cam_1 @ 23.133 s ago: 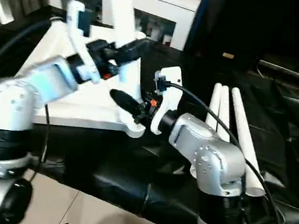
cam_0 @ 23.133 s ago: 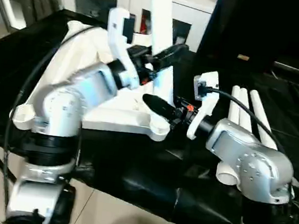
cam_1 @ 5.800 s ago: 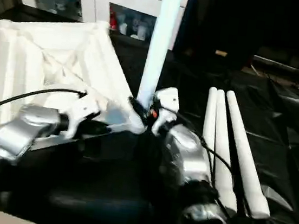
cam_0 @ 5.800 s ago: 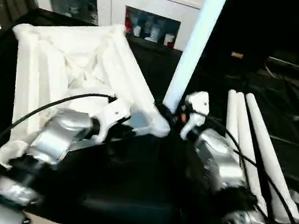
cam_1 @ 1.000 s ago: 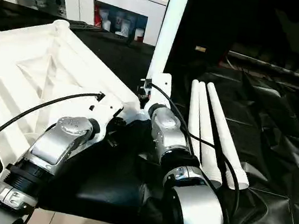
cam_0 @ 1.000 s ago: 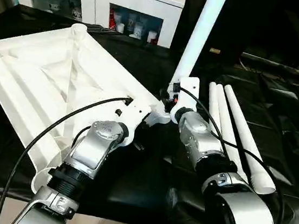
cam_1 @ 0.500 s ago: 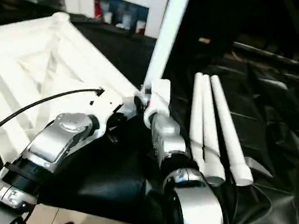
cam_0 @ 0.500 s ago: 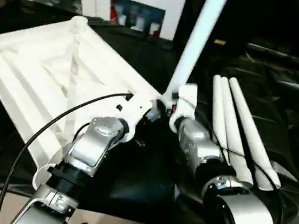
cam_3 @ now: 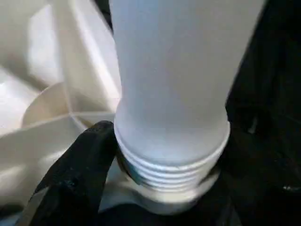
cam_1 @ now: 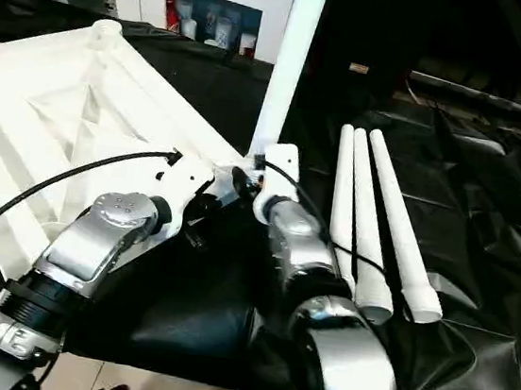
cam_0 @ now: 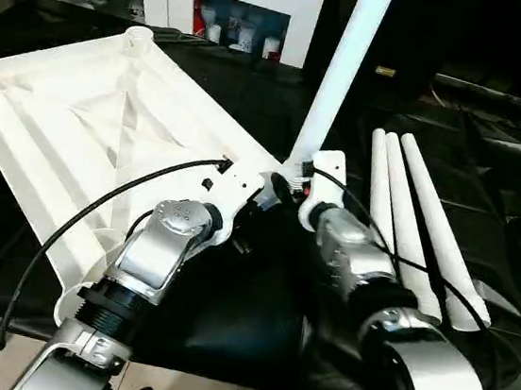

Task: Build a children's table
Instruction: Insert table leg to table base

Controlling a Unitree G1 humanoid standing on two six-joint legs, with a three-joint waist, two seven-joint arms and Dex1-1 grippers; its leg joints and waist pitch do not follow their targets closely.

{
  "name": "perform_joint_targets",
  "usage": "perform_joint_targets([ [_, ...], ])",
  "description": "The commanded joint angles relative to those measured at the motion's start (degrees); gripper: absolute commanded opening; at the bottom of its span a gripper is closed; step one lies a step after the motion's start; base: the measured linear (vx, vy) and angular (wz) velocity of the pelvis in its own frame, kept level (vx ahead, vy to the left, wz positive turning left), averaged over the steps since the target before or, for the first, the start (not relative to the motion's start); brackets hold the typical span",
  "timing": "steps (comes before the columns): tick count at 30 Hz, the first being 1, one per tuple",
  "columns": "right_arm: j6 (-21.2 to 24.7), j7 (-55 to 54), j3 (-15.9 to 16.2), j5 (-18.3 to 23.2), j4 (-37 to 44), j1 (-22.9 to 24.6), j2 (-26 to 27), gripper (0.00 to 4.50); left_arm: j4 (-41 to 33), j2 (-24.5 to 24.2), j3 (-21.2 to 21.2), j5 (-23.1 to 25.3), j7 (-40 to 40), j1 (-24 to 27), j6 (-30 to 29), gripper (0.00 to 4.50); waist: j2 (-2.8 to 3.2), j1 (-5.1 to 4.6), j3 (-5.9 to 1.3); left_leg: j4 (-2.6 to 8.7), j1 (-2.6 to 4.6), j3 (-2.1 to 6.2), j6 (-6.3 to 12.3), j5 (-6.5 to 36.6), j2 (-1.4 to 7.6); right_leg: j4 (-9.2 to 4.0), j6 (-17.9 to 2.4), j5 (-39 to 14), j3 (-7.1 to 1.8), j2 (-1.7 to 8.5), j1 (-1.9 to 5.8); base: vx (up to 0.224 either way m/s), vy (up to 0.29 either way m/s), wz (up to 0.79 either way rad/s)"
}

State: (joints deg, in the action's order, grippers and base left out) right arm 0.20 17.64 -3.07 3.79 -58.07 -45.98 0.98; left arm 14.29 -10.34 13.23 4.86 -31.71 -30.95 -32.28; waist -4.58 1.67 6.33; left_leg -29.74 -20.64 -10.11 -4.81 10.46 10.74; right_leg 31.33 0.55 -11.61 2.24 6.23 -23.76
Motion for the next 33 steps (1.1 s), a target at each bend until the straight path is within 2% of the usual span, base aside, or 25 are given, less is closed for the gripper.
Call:
perform_joint_targets([
  [1,5.4,3.8,1.6,0.2,2.9,3.1,-0.6,3.49,0.5,-0.4,1.4,-1.8,-3.7,1.5,3.2,0.00,0.33,0.15,-2.22,3.97,0.14,0.20,1.50,17.9,2.08,-3.79,-5.9,-21.9,-1.72,1.68,1.37,0.000,0.000,0.00],
  [2,7.0,4.9,1.9,0.6,6.0,4.2,-1.4,3.49,0.3,-0.8,1.2,-2.0,-4.2,1.6,3.1,0.00,0.27,0.25,-2.40,3.88,0.15,0.14,1.39,17.5,2.18,-3.65,-5.9,-21.3,-1.78,1.76,1.40,0.000,0.000,0.00],
  [3,9.3,6.4,2.3,1.2,10.0,5.8,-2.6,3.49,0.1,-1.5,1.1,-2.3,-5.3,1.7,3.8,0.00,0.41,0.51,-2.63,3.54,0.14,-0.14,1.57,14.4,2.12,-3.27,-6.4,-16.9,-1.88,1.41,1.55,0.000,0.000,0.00],
  [4,12.2,8.6,3.4,1.4,15.9,8.5,-4.6,3.49,-0.1,-2.4,0.9,-2.9,-6.6,1.9,4.4,0.00,0.45,0.62,-2.73,3.44,0.24,-0.26,1.84,14.0,2.18,-3.10,-6.7,-16.1,-1.90,1.40,1.41,0.000,0.000,0.00],
  [5,12.4,8.8,3.4,1.4,16.3,8.7,-4.7,3.49,-0.1,-2.5,0.9,-2.9,-6.7,1.9,4.4,0.00,0.35,0.78,-2.51,3.33,0.47,-0.48,2.29,14.9,2.22,-3.43,-6.7,-17.6,-1.94,1.11,1.04,0.058,-0.066,0.16],
  [6,13.1,9.5,3.8,1.4,18.2,9.6,-5.3,3.49,-0.2,-2.7,0.8,-3.0,-6.9,2.0,4.3,0.00,0.46,0.78,-2.62,3.17,0.49,-0.58,2.16,16.0,2.20,-3.45,-7.0,-19.7,-2.08,1.14,0.73,0.000,0.000,0.00],
  [7,15.8,11.7,4.6,2.3,23.6,12.3,-7.0,3.49,-0.4,-3.4,0.5,-3.6,-8.1,2.2,4.6,0.00,0.61,0.96,-2.82,3.05,0.47,-0.67,2.01,14.9,2.29,-3.40,-7.3,-19.2,-2.10,1.32,0.93,0.063,-0.050,0.13],
  [8,16.0,12.0,4.7,2.4,24.1,12.5,-7.2,3.49,-0.4,-3.4,0.5,-3.7,-8.2,2.2,4.6,0.00,0.61,0.96,-2.82,3.05,0.47,-0.67,2.01,14.9,2.29,-3.40,-7.3,-19.2,-2.10,1.32,0.93,0.000,0.000,0.00],
  [9,16.5,13.0,5.1,2.8,26.1,13.5,-7.8,3.49,-0.5,-3.6,0.4,-3.8,-8.6,2.3,4.8,0.00,0.83,1.06,-3.04,2.75,0.25,-0.93,2.11,11.9,2.40,-2.84,-8.3,-15.1,-2.13,1.17,1.19,0.073,-0.045,0.09],
  [10,18.4,15.8,5.9,4.5,31.3,15.8,-9.2,3.49,-0.8,-4.3,0.3,-4.3,-9.8,2.4,5.4,0.00,1.06,1.32,-3.21,2.42,0.29,-1.28,2.43,8.6,2.36,-2.33,-9.2,-10.4,-2.08,0.83,1.38,0.077,-0.034,0.04],
  [11,18.9,17.6,6.6,5.3,34.4,17.1,-10.2,3.49,-1.0,-4.7,0.2,-4.5,-10.4,2.4,5.5,0.00,0.83,1.48,-3.28,2.13,-0.20,-1.43,3.10,6.1,2.15,-1.76,-9.6,-6.6,-2.04,0.65,1.95,0.077,-0.034,0.04],
  [12,19.1,19.1,7.1,5.9,36.7,18.1,-11.0,3.49,-1.0,-5.1,0.1,-4.7,-10.9,2.4,6.0,0.00,0.67,1.71,-3.39,1.84,-0.46,-1.60,3.61,4.7,1.92,-1.37,-9.9,-3.8,-2.11,0.55,2.13,0.075,-0.021,0.01],
  [14,20.1,21.9,8.0,6.7,41.1,19.9,-13.0,3.49,-1.1,-6.1,-0.1,-5.4,-12.6,2.6,6.4,0.00,1.23,1.79,-3.84,1.66,-0.50,-1.52,4.21,3.4,1.88,-0.67,-10.7,-0.2,-2.01,0.46,2.41,0.064,-0.006,-0.04],
  [15,20.5,22.5,8.2,6.8,42.1,20.3,-13.5,3.49,-1.1,-6.3,-0.1,-5.5,-13.0,2.6,6.4,0.00,1.11,1.67,-4.03,1.36,-0.50,-1.59,5.00,1.6,1.76,-0.24,-11.4,3.7,-1.99,0.11,2.57,0.000,0.000,0.00],
  [17,22.0,25.4,8.7,7.0,47.0,21.9,-16.6,3.49,-1.5,-8.2,-0.2,-6.3,-16.1,3.1,8.2,0.00,1.11,1.62,-4.15,1.06,-0.52,-1.73,6.26,-0.1,1.58,0.06,-12.6,7.8,-1.94,-0.11,2.62,0.000,0.000,0.00],
  [19,22.9,26.4,8.6,7.2,49.1,22.4,-18.0,3.49,-1.9,-9.2,-0.4,-6.8,-17.6,3.5,8.4,0.00,1.12,1.54,-4.00,1.05,-0.46,-1.82,7.08,0.5,1.72,0.08,-13.3,7.4,-1.95,0.06,2.48,0.000,0.000,0.00],
  [21,23.7,27.5,8.8,7.2,51.7,23.1,-20.0,3.49,-2.7,-10.5,-0.4,-7.6,-19.8,4.1,9.4,0.00,1.16,1.64,-3.76,1.20,-0.41,-1.77,6.43,3.1,1.87,-0.29,-13.0,1.8,-1.95,0.22,2.46,0.000,0.000,0.00],
  [23,24.0,28.4,9.0,7.1,53.3,23.6,-21.6,3.49,-3.3,-11.5,-0.5,-8.2,-21.2,4.5,9.5,0.00,1.22,1.72,-3.64,1.28,-0.22,-1.71,5.50,4.7,2.02,-0.47,-12.2,-1.6,-2.00,0.28,2.30,0.000,0.000,0.00],
  [25,23.5,29.6,9.4,6.6,54.4,23.8,-23.5,3.49,-4.3,-12.8,-0.3,-9.2,-23.8,5.1,10.4,0.00,1.01,1.72,-3.61,1.24,-0.28,-1.78,4.74,5.5,2.00,-0.56,-11.7,-3.7,-2.02,0.30,2.27,0.000,0.000,0.00],
  [27,22.6,31.2,9.4,6.9,54.8,24.1,-24.7,3.49,-5.3,-14.4,-0.2,-10.1,-26.7,5.7,11.1,0.00,1.02,1.67,-3.74,1.10,-0.23,-1.80,4.33,4.9,1.94,-0.33,-11.7,-3.3,-2.06,0.20,2.20,0.000,0.000,0.00],
  [30,22.7,32.9,9.9,7.4,55.5,24.5,-25.5,3.49,-5.4,-15.3,0.1,-10.3,-28.3,5.9,12.3,0.00,0.98,1.70,-3.77,0.91,-0.30,-1.79,4.76,4.5,1.89,-0.11,-11.9,-2.3,-2.07,0.15,2.22,0.000,0.000,0.00],
  [33,22.0,37.3,12.3,8.1,56.6,25.8,-27.1,3.49,-5.7,-16.6,0.2,-10.9,-31.0,6.0,12.9,0.00,1.01,1.82,-3.74,0.80,-0.20,-1.77,4.94,5.0,1.99,0.00,-11.9,-2.4,-2.06,0.18,2.18,0.000,0.000,0.00],
])
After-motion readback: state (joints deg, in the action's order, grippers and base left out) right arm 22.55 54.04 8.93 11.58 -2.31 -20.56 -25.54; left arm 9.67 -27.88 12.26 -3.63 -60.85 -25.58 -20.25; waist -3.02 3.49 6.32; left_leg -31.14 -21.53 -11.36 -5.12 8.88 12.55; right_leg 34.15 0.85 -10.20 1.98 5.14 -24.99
